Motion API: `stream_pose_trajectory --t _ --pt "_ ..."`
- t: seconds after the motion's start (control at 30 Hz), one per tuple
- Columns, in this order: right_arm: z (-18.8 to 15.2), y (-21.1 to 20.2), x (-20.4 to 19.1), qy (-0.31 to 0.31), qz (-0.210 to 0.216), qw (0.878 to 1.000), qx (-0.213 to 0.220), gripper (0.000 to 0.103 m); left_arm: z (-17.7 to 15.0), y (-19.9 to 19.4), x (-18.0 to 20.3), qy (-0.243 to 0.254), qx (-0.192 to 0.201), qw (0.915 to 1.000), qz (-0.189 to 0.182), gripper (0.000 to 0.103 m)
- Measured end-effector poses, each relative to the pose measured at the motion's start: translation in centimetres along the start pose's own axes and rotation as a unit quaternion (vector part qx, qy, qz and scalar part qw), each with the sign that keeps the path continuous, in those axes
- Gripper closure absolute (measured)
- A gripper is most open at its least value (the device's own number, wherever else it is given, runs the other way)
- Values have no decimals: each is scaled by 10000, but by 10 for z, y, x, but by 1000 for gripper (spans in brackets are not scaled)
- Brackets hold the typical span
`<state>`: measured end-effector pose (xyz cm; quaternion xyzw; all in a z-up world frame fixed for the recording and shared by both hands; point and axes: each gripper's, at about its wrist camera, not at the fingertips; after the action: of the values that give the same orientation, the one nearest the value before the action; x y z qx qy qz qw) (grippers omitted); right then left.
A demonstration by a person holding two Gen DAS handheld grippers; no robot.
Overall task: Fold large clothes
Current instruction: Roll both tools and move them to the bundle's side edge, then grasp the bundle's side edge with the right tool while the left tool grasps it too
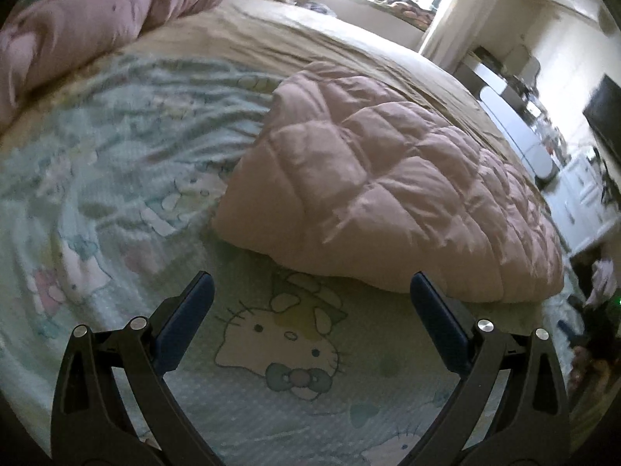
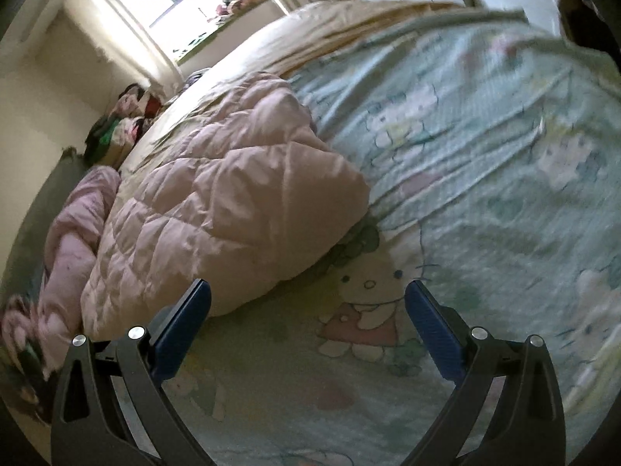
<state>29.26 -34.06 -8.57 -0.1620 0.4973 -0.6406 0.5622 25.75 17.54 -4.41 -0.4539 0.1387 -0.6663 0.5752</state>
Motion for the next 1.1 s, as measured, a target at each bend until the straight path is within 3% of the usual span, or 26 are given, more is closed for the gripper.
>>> stream_pose_trajectory --t 0.33,0.5,0.67,0.8,0.9,1.1 --pt "18 42 -8 457 189 9985 -248 4 19 26 -33 -1110 12 9937 -179 8" --pt "25 61 -5 802 392 9951 -420 4 27 44 -47 -1961 80 9776 -754 9" --pt "31 69 -11 766 437 9954 -363 4 27 69 -58 -2596 52 9594 -1099 9" --pt "35 76 -15 745 487 9955 -324 4 26 90 -62 -2796 4 9516 -1274 9" --pt "38 82 -18 753 527 9953 -313 4 27 98 -66 -2846 106 9494 -1321 8" --pt "45 93 -19 774 588 9949 -264 4 35 105 -62 -2629 52 9590 -1052 8"
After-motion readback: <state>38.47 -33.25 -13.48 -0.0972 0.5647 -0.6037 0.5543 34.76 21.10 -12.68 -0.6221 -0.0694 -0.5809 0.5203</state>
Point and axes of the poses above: each gripper's, at about its wrist camera, not at the fingertips, and y roughly the way its jaws point, x to its right, z to its top, and after that the axes turned 11 degrees about -z, right-handed
